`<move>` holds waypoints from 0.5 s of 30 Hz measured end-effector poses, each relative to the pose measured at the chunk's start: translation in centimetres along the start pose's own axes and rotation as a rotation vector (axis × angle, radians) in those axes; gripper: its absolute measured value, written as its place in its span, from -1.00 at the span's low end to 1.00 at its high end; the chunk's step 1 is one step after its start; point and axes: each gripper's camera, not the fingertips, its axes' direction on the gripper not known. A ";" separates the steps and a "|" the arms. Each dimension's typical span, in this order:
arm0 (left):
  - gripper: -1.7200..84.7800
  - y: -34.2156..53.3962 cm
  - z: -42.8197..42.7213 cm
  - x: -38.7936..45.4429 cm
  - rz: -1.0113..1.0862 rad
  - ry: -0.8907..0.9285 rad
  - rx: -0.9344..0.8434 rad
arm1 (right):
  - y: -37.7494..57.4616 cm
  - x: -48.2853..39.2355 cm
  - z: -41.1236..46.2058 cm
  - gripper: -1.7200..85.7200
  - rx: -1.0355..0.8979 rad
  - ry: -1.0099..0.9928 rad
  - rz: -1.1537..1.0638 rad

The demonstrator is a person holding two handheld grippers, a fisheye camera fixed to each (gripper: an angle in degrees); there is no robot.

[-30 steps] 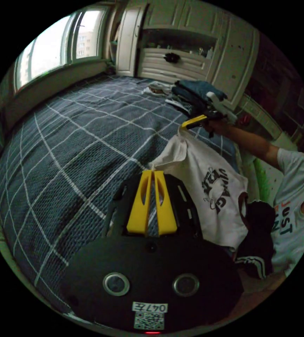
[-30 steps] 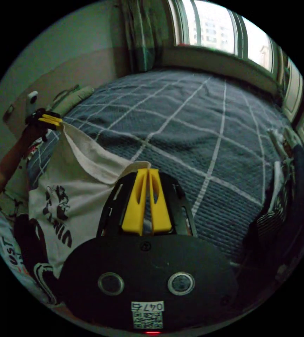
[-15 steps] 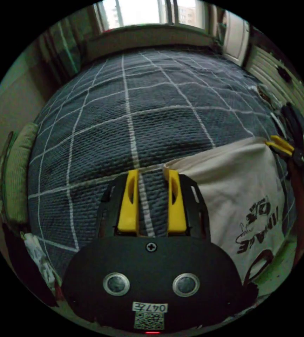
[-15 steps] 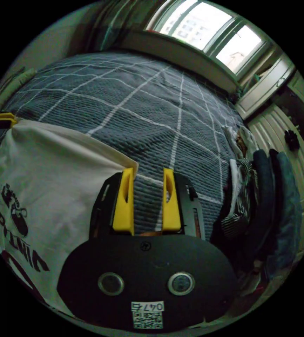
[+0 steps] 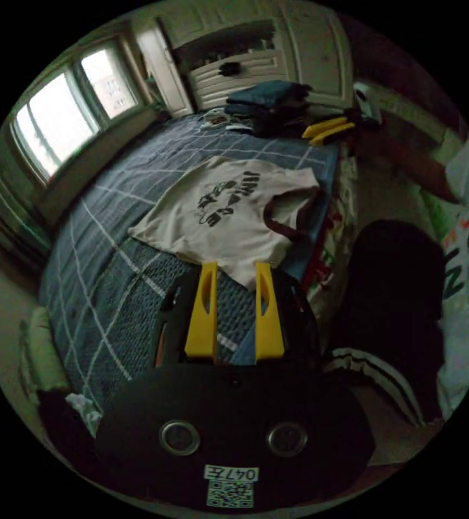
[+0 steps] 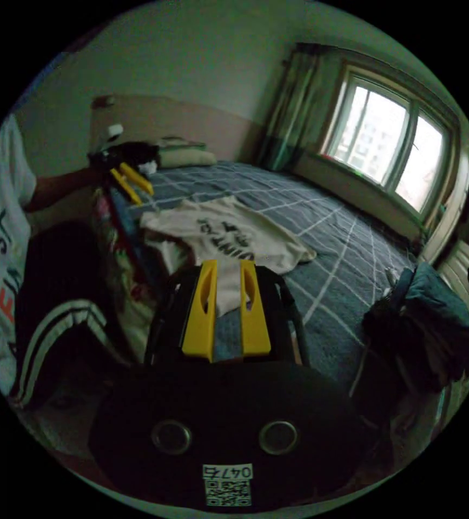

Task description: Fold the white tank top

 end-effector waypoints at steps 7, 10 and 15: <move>-0.70 -0.9 -0.7 8.6 0.129 0.024 0.051 | 1.2 -10.8 1.1 -0.80 -0.251 0.168 -0.292; -0.69 -1.1 0.1 11.2 0.171 0.029 0.005 | 1.0 -13.9 2.0 -0.75 -0.314 0.259 -0.453; -0.79 -1.0 0.6 14.5 0.169 0.056 -0.033 | 0.4 -17.2 2.7 -0.81 -0.335 0.260 -0.580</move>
